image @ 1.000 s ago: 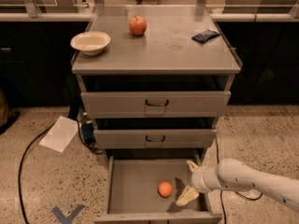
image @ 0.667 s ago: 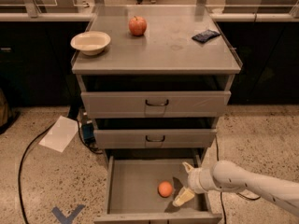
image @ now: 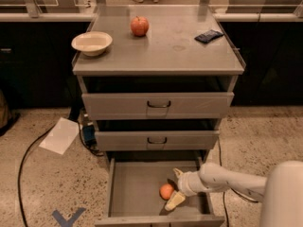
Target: Pick orange from bottom drawer and place on counter
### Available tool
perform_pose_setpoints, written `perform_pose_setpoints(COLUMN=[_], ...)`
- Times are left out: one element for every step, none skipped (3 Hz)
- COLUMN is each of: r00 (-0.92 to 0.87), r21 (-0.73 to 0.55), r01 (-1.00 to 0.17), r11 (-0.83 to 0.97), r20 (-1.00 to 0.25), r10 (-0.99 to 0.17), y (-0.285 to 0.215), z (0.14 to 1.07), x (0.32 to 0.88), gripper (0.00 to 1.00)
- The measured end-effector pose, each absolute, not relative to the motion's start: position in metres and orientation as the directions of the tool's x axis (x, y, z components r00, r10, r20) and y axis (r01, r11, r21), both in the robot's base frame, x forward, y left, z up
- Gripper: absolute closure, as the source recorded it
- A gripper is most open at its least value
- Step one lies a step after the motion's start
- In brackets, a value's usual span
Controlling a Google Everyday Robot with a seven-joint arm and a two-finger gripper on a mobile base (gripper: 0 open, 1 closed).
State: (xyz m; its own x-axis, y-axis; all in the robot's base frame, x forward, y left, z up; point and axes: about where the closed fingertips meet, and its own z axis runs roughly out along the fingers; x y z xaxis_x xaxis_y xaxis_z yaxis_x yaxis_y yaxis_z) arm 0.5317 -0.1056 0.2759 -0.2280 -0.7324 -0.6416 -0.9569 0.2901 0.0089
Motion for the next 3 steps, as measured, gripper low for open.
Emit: perform_pose_setpoints(r00=[-0.239, -0.238, -0.238], r21=[0.071, 0.073, 0.073], r01=[-0.965, -0.966, -0.966], r11=[0.251, 0.248, 0.248], r20=[-0.623, -0.62, -0.62], r10=[-0.745, -0.747, -0.747], y=[-0.08, -0.073, -0.073], z=[0.238, 0.213, 0.213], x=[0.527, 0.539, 0.539], gripper=[0.0, 0.0, 0.0])
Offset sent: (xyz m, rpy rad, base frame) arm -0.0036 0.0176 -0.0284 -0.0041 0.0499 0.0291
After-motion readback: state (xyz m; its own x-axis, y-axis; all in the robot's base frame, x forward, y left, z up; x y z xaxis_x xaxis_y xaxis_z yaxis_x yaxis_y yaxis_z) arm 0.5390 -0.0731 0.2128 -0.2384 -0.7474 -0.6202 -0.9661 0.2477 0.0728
